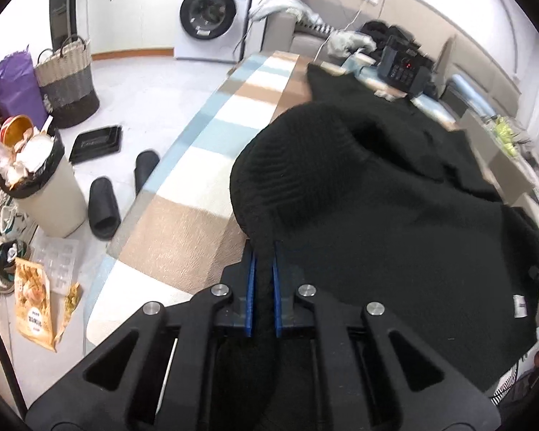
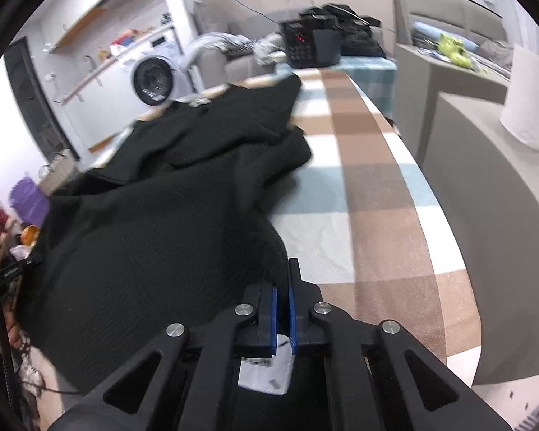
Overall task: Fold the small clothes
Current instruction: 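Lift the hem with both tools and fold it toward the collar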
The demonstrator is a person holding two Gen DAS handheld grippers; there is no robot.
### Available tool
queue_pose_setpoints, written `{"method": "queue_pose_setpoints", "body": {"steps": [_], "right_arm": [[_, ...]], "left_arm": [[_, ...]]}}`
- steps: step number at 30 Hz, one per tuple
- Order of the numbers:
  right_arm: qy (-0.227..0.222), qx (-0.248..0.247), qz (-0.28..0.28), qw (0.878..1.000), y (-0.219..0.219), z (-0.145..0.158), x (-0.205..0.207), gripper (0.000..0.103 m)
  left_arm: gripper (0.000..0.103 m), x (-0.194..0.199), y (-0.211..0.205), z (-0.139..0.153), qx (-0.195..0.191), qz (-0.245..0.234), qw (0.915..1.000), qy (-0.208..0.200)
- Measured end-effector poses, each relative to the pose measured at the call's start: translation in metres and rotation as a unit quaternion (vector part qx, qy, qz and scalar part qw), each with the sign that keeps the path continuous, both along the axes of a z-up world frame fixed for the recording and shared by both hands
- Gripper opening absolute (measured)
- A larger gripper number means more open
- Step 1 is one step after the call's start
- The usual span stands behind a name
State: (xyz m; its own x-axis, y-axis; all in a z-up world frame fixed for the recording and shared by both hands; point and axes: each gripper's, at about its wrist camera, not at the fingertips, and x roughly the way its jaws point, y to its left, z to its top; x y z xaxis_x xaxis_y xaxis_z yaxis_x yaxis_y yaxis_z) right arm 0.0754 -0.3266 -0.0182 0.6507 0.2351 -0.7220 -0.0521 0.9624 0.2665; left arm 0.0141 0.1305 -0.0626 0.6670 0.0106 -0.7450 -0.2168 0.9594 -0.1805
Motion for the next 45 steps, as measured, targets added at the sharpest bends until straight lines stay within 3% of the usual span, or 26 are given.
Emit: {"method": "queue_pose_setpoints", "body": {"steps": [5,8,14,22,28,33,34,36,37,39,41,45], "right_arm": [[-0.089,0.062,0.003,0.994,-0.009,0.041,-0.017,0.005],[-0.153,0.089,0.003,0.984,-0.016,0.065,-0.026,0.005],[-0.197,0.164,-0.022,0.966,-0.039,0.076,-0.027,0.005],[-0.167,0.209,-0.070,0.961,-0.060,0.061,-0.009,0.005],[-0.132,0.165,-0.069,0.975,-0.055,0.052,0.000,0.005],[-0.079,0.161,-0.068,0.981,-0.055,0.028,0.006,0.007],[-0.063,0.158,-0.062,0.983,-0.054,0.023,0.009,0.010],[-0.049,0.146,-0.058,0.986,-0.050,0.018,0.010,0.026],[-0.045,0.141,-0.057,0.987,-0.048,0.014,0.011,0.041],[-0.036,0.134,-0.053,0.989,-0.045,0.007,0.012,0.048],[-0.019,0.117,-0.055,0.991,-0.041,0.000,0.017,0.051],[0.013,0.081,-0.045,0.996,-0.033,-0.014,0.024,0.056]], "left_arm": [[0.005,-0.023,-0.009,0.044,0.002,-0.007,0.9979,-0.064],[0.005,-0.034,-0.009,0.068,-0.005,-0.010,0.9950,-0.099],[0.005,-0.052,0.003,0.097,-0.027,0.001,0.9895,-0.142],[0.005,-0.065,0.040,0.088,-0.076,0.036,0.9866,-0.140],[0.005,-0.052,0.050,0.063,-0.086,0.041,0.9903,-0.101],[0.005,-0.042,0.053,0.025,-0.107,0.048,0.9914,-0.058],[0.005,-0.040,0.053,0.019,-0.109,0.051,0.9915,-0.050],[0.006,-0.037,0.051,0.009,-0.107,0.046,0.9926,-0.033],[0.007,-0.034,0.050,0.005,-0.103,0.045,0.9934,-0.026],[0.021,-0.028,0.046,-0.004,-0.088,0.045,0.9950,-0.012],[0.048,-0.023,0.046,-0.009,-0.086,0.046,0.9952,-0.007],[0.052,-0.013,0.043,-0.020,-0.074,0.042,0.9963,0.009]]}}
